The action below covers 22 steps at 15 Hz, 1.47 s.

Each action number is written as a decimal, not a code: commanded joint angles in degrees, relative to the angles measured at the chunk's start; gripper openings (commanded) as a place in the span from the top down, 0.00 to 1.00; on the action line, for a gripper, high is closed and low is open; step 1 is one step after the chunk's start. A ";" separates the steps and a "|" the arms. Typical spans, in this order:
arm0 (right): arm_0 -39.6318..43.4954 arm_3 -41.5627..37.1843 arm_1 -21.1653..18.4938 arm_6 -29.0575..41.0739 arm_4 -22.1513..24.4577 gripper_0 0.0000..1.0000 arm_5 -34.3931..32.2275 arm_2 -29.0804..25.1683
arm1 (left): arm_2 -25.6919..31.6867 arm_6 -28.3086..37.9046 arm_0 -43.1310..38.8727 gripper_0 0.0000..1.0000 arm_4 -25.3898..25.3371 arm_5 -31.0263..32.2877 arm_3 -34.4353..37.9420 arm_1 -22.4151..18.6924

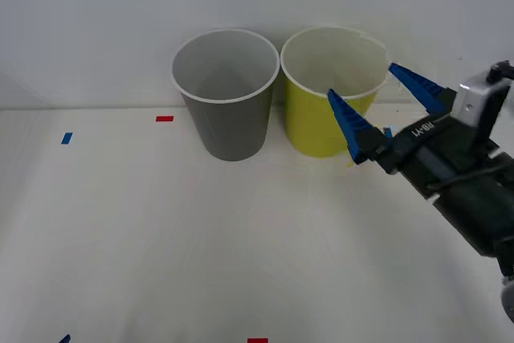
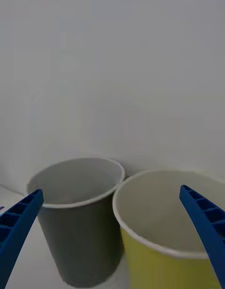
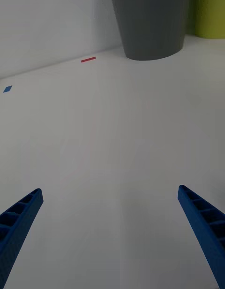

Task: Put cans in the gray bin and PET bottles in the light green bin.

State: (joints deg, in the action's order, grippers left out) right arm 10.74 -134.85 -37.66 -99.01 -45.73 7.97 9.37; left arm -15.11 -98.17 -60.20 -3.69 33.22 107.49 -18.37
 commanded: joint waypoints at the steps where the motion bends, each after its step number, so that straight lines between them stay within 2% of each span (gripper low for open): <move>1: 13.78 -2.35 2.94 -0.84 0.64 0.00 -7.36 -2.96 | 0.00 0.00 0.00 0.00 0.00 0.00 0.00 0.00; 4: 20.81 -2.26 13.75 -3.47 2.31 0.00 -7.01 -2.43 | 0.00 0.00 0.00 0.00 0.00 0.00 0.00 0.00; 6: 24.94 -2.26 20.61 -11.65 3.10 0.00 -6.92 -0.41 | 0.00 0.00 0.00 0.00 0.00 0.00 0.00 0.00; 8: 27.05 -2.08 24.83 -13.32 3.54 0.00 -5.60 0.12 | 0.00 0.00 0.00 0.00 0.00 0.00 0.00 0.00; 9: 27.14 -1.12 25.27 -12.79 6.97 0.00 -5.69 -0.50 | 0.00 0.00 0.00 0.00 0.00 0.00 0.00 0.00; 11: 25.82 5.04 22.28 -11.47 12.51 0.00 -12.90 0.65 | 0.00 0.00 0.00 0.00 0.00 0.00 0.00 0.00; 13: 23.98 12.68 18.32 -5.06 16.11 0.00 -21.60 2.67 | 0.00 0.00 0.00 0.00 0.00 0.00 0.00 0.00; 16: 24.42 21.82 16.04 4.88 24.64 0.00 -30.30 2.67 | 0.00 0.00 0.00 0.00 0.00 0.00 0.00 0.00; 18: 25.03 25.43 13.23 10.94 25.87 0.00 -33.73 3.46 | 0.00 0.00 0.00 0.00 0.00 0.00 0.00 0.00; 22: 32.94 25.52 9.45 10.94 26.57 0.00 -36.71 3.81 | 0.00 0.00 0.00 0.00 0.00 0.00 0.00 0.00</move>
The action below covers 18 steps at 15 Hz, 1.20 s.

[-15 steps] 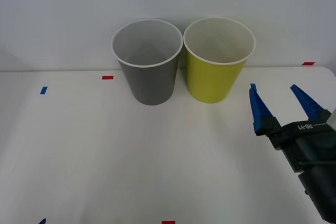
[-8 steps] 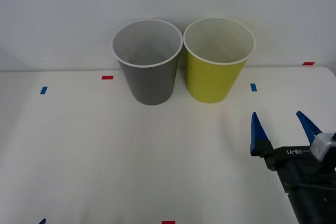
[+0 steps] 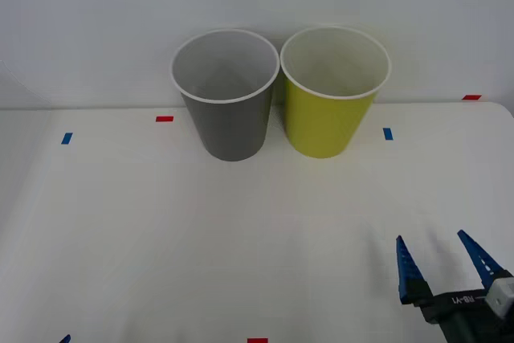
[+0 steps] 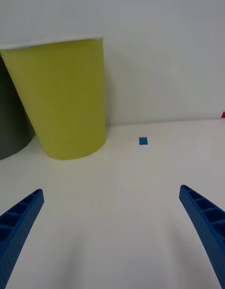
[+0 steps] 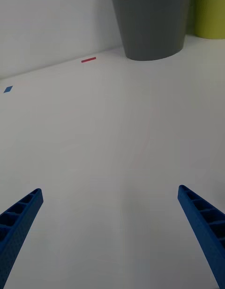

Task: Put cans in the gray bin and PET bottles in the light green bin.

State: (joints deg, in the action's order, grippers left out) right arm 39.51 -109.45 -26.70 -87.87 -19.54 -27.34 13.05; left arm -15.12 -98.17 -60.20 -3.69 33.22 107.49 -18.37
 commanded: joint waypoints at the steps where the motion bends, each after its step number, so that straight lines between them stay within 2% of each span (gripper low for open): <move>1: 6.90 0.11 -1.86 -0.28 0.90 0.00 -1.75 -0.30 | 0.00 0.00 0.00 0.00 0.00 0.00 0.00 0.00; 9: 20.43 0.11 -3.44 -4.41 5.03 0.00 -8.60 -1.01 | 0.00 0.00 0.00 0.00 0.00 0.00 0.00 0.00; 12: 20.79 0.11 -3.44 -4.41 4.68 0.00 -7.99 -1.01 | 0.00 0.00 0.00 0.00 0.00 0.00 0.00 0.00; 15: 19.82 0.55 -0.63 -4.41 4.77 0.00 -7.64 -0.74 | 0.00 0.00 0.00 0.00 0.00 0.00 0.00 0.00; 18: 19.82 0.55 -0.63 -4.41 4.77 0.00 -7.64 -0.74 | 0.00 0.00 0.00 0.00 0.00 0.00 0.00 0.00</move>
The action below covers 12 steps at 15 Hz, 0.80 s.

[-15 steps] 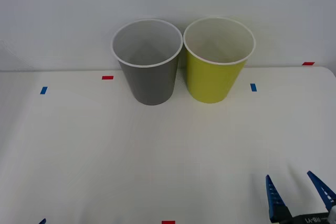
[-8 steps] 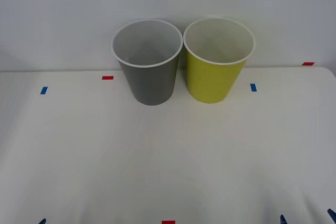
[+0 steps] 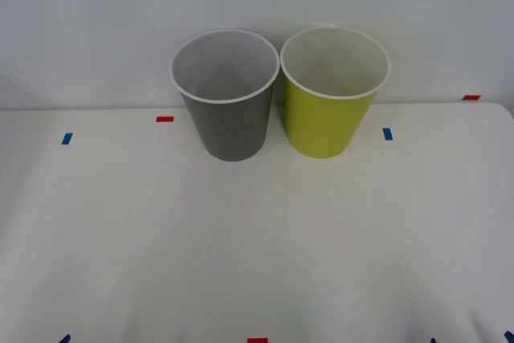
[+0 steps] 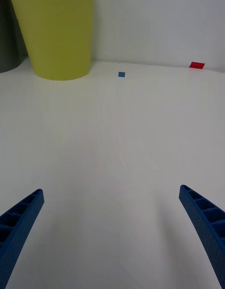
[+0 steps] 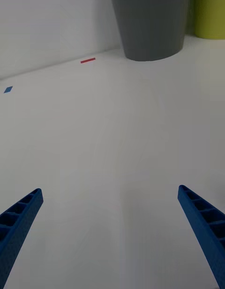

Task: Put cans in the gray bin and PET bottles in the light green bin.

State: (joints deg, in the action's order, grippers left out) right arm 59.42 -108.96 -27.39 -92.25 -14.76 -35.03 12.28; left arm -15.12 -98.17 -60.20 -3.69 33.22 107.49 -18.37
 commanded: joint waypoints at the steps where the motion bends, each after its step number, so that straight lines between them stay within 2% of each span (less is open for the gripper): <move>1: -0.09 0.07 0.06 -0.04 -0.01 0.00 0.05 0.02 | 0.00 0.00 0.00 0.00 0.00 0.00 0.00 0.00; 12: -0.09 0.07 0.06 -0.04 -0.01 0.00 0.05 0.02 | 0.00 0.00 0.00 0.00 0.00 0.00 0.00 0.00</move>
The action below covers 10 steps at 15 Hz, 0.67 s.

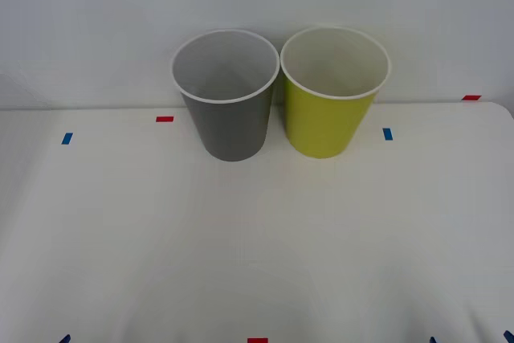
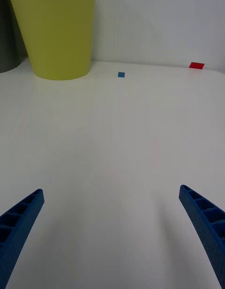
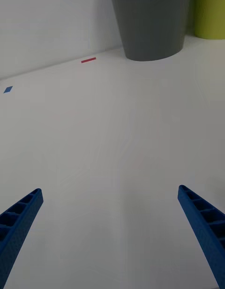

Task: Put cans in the gray bin and PET bottles in the light green bin.

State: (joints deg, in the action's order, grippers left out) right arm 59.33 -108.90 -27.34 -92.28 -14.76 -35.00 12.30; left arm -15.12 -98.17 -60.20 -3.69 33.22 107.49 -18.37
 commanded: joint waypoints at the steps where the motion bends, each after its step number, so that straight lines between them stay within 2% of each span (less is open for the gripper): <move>1: -0.01 0.01 0.01 -0.01 -0.01 0.00 0.02 0.01 | 0.00 0.00 0.00 0.00 0.00 0.00 0.00 0.00; 10: -0.01 0.01 0.01 -0.01 -0.01 0.00 0.02 0.01 | 0.00 0.00 0.00 0.00 0.00 0.00 0.00 0.00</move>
State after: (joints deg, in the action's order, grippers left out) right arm 59.33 -108.90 -27.34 -92.28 -14.76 -34.99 12.30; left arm -15.12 -98.17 -60.20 -3.69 33.22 107.49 -18.37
